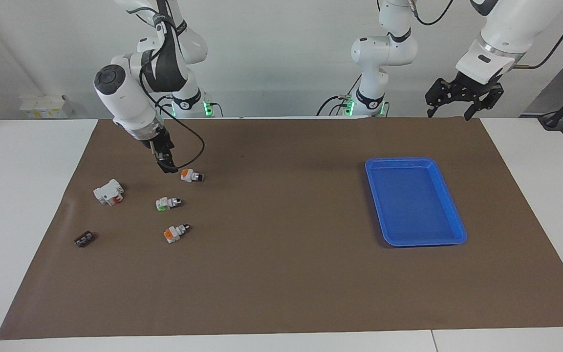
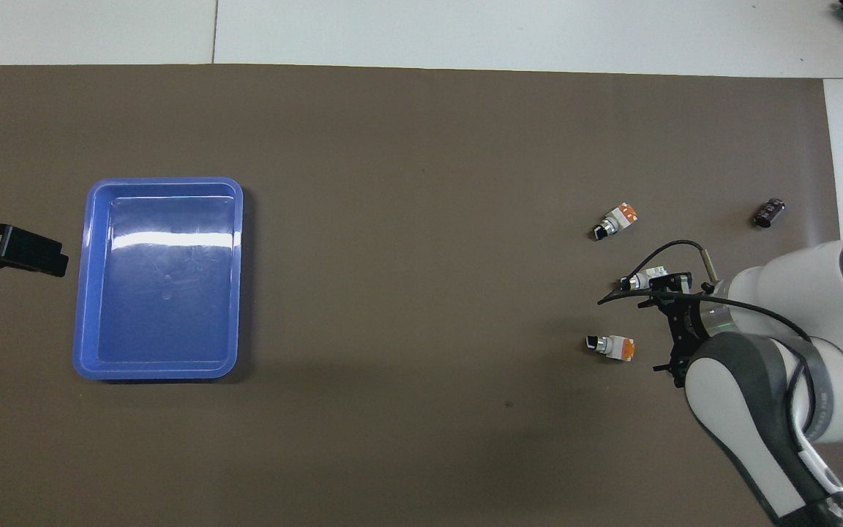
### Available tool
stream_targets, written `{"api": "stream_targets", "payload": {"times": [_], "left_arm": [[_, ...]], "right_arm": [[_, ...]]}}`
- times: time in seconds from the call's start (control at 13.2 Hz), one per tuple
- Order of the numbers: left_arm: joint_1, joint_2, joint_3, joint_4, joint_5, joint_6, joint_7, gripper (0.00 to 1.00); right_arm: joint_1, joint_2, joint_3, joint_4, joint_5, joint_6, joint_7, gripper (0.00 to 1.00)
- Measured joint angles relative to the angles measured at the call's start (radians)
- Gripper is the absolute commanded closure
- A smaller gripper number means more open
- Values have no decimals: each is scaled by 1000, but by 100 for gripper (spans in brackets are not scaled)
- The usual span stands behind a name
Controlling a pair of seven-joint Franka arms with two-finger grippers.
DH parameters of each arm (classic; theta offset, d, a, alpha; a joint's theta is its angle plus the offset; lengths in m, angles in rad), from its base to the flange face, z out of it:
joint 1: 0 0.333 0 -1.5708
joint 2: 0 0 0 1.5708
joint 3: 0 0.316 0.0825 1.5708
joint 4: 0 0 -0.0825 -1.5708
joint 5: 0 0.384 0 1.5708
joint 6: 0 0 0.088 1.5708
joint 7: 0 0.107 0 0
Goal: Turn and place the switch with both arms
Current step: 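Grasp the white-and-orange switch block with the right gripper, then lift the switch with the right gripper while the left gripper approaches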
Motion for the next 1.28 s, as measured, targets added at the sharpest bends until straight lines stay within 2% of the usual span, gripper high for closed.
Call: {"api": "stream_targets", "payload": {"times": [0.3,0.53,0.76,0.83,0.91,1.06,1.13,1.21,1.28], "left_arm": [[0,0,0,0,0,0,0,0],[0,0,0,0,0,0,0,0],[0,0,0,0,0,0,0,0],[0,0,0,0,0,0,0,0],[0,0,0,0,0,0,0,0],[0,0,0,0,0,0,0,0],[0,0,0,0,0,0,0,0],[0,0,0,0,0,0,0,0],[0,0,0,0,0,0,0,0]], "right_arm": [[-16,32,-2,-99,88,145,35,0],[0,54,0,-185,96,274,35,0],[36,69,1,-225,97,350,35,2],[42,76,1,-235,97,373,35,14],[43,84,1,-239,97,389,35,19],[42,87,1,-237,98,406,35,19],[41,87,0,-236,98,409,35,25],[39,87,0,-236,98,409,34,36],[38,87,0,-234,98,410,34,58]]}}
